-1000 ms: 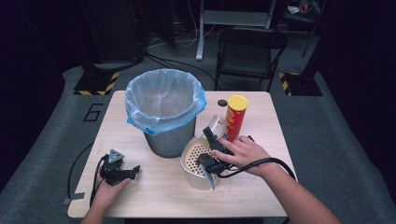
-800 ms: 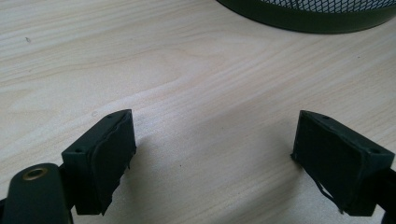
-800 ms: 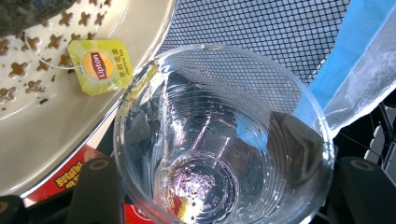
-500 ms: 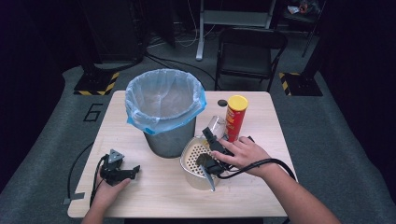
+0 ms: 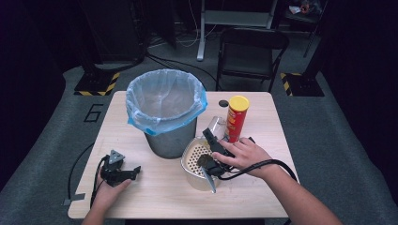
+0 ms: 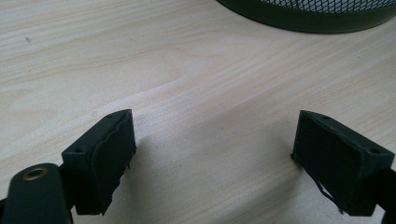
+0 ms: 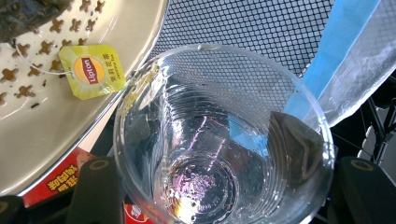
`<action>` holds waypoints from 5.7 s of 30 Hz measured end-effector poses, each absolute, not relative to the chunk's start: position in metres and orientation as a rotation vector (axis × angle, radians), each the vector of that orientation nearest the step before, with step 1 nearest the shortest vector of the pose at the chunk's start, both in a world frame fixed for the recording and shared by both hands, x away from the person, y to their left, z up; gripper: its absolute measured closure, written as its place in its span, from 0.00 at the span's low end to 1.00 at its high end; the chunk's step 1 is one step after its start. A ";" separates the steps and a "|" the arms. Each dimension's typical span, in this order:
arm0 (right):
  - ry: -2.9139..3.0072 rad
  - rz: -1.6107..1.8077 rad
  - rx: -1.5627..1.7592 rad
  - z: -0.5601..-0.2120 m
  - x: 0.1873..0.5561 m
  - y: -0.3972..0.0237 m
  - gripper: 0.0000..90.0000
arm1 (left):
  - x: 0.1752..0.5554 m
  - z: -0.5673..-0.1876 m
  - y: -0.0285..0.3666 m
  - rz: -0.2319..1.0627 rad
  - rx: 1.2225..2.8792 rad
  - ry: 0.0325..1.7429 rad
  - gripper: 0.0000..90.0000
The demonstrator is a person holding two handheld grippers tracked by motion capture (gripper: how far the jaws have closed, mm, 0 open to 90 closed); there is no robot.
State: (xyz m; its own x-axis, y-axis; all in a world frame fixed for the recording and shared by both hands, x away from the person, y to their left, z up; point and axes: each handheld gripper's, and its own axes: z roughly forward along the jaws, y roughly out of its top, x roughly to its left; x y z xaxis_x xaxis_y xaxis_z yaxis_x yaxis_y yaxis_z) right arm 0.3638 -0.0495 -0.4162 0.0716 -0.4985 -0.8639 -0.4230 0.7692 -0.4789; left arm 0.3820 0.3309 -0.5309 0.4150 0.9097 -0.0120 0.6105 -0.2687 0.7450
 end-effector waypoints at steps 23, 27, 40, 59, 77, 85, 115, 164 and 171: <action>1.537 -0.060 -0.767 -0.412 0.361 -0.050 0.40 | 0.382 -0.531 0.331 0.559 1.991 1.285 0.14; 1.531 -0.073 -0.770 -0.412 0.361 -0.051 0.40 | 0.383 -0.531 0.331 0.564 1.995 1.278 0.14; 1.517 -0.054 -0.751 -0.413 0.359 -0.054 0.40 | 0.383 -0.531 0.331 0.563 1.998 1.278 0.14; 1.444 -0.014 -0.714 -0.411 0.355 -0.054 0.40 | 0.383 -0.531 0.331 0.564 1.999 1.277 0.14; 1.430 0.296 -0.393 -0.418 0.351 -0.052 0.40 | 0.383 -0.531 0.331 0.564 1.998 1.277 0.14; 1.536 0.756 0.040 -0.410 0.351 -0.064 0.40 | 0.383 -0.531 0.331 0.565 1.998 1.277 0.14; 1.953 1.590 0.738 -0.357 0.383 -0.098 0.39 | 0.383 -0.531 0.331 0.564 1.999 1.278 0.14; 2.068 1.618 0.649 -0.217 0.458 -0.017 0.37 | 0.383 -0.531 0.330 0.562 1.987 1.283 0.14; 2.090 1.600 0.655 -0.227 0.474 0.007 0.36 | 0.383 -0.531 0.330 0.562 1.986 1.282 0.14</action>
